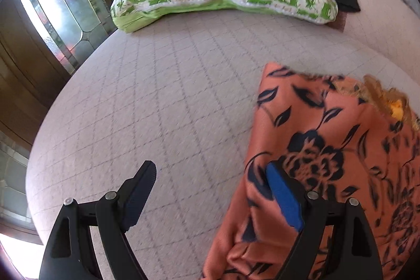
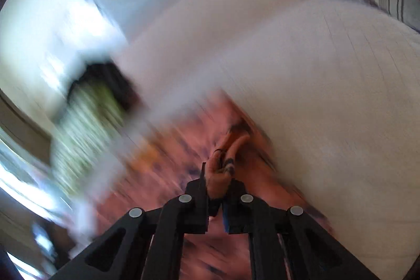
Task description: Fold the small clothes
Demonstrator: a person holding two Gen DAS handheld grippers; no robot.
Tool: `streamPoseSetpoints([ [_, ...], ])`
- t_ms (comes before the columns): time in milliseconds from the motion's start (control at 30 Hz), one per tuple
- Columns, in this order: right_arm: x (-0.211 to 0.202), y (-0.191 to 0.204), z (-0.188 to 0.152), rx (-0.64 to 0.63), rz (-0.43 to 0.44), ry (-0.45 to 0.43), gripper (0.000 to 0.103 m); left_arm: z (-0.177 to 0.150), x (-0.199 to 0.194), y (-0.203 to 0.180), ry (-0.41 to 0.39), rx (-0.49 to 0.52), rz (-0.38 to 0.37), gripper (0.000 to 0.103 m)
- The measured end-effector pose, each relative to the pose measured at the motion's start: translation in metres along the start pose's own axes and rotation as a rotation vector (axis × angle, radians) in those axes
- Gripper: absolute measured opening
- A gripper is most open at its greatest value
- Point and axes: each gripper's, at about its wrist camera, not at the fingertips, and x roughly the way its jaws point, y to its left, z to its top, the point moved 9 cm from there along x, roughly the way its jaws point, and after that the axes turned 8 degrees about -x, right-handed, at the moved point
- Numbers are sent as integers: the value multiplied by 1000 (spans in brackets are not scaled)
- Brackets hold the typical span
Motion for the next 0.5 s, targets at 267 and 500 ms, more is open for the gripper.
streamPoseSetpoints([
  [267,-74,6,32,-8,33,-275,15,1,-25,-6,-71,11,-59,87],
  [500,-5,65,31,-233,60,-91,15,-3,5,-38,-29,103,-50,92],
])
